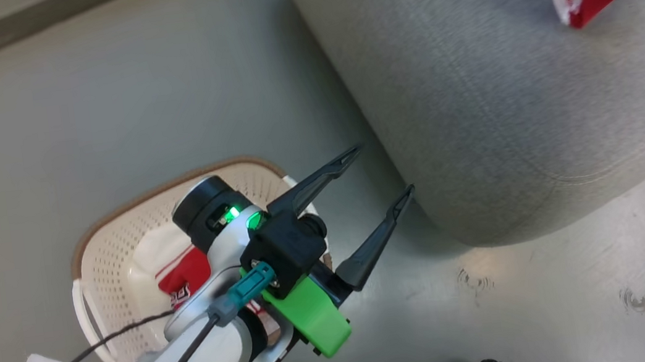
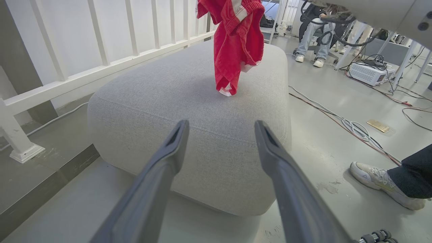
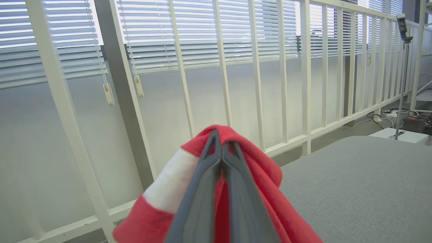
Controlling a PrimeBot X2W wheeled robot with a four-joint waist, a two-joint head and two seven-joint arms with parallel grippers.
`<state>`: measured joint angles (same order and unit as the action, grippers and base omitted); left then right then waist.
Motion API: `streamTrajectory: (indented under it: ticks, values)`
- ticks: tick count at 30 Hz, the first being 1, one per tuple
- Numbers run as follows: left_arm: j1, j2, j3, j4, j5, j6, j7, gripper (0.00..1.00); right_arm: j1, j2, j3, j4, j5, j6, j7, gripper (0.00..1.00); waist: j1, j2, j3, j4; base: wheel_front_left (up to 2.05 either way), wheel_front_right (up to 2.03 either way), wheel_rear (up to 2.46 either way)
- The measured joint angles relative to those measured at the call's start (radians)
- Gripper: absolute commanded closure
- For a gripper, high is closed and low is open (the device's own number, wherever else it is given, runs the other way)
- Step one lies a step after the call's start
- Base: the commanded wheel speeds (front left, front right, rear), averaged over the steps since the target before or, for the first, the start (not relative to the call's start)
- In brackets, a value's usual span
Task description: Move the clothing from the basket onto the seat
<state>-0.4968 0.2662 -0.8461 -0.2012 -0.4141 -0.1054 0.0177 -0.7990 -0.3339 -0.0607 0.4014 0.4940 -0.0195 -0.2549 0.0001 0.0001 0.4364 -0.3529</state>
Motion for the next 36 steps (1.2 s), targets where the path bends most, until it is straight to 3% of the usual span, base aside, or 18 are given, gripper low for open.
streamTrajectory:
  ticks: [10, 19, 27, 28, 29, 36]
  values:
    - [-0.047, 0.003, -0.001, -0.018, 0.013, -0.001, 0.027, 0.0, -0.08, -0.053, -0.018, 0.126, -0.003, 0.0, -0.001, 1.0, 0.0, 0.0, 0.11, 0.055, 0.0, 0.0, 0.0]
    - [-0.063, 0.034, -0.002, -0.004, 0.015, -0.005, 0.033, 0.0, -0.081, 0.006, 0.011, 0.258, -0.003, 0.01, -0.001, 1.0, 0.0001, 0.0, 0.195, 0.08, 0.0, 0.0, 0.0]
    - [-0.083, 0.035, -0.004, 0.002, 0.014, -0.01, 0.024, 0.0, -0.081, 0.011, -0.003, 0.324, -0.001, 0.019, -0.001, 1.0, 0.0, 0.0, 0.205, 0.076, 0.0, 0.0, 0.0]
    - [-0.083, 0.036, -0.004, 0.005, 0.014, -0.01, 0.022, 0.0, -0.082, 0.012, -0.003, 0.327, -0.002, 0.02, -0.001, 0.08, 0.0, 0.0, 0.204, 0.076, 0.0, 0.0, 0.0]
    - [-0.083, 0.037, -0.004, 0.012, 0.014, -0.01, 0.016, 0.0, -0.085, 0.014, -0.003, 0.333, -0.002, 0.021, -0.001, 0.0, 0.0, 0.0, 0.202, 0.075, 0.0, 0.0, 0.0]
    - [-0.083, 0.039, -0.005, 0.039, 0.008, -0.01, -0.014, 0.0, -0.095, 0.023, 0.0, 0.347, -0.029, 0.037, -0.001, 0.0, 0.0, 0.0, 0.168, 0.07, 0.0, 0.0, 0.0]
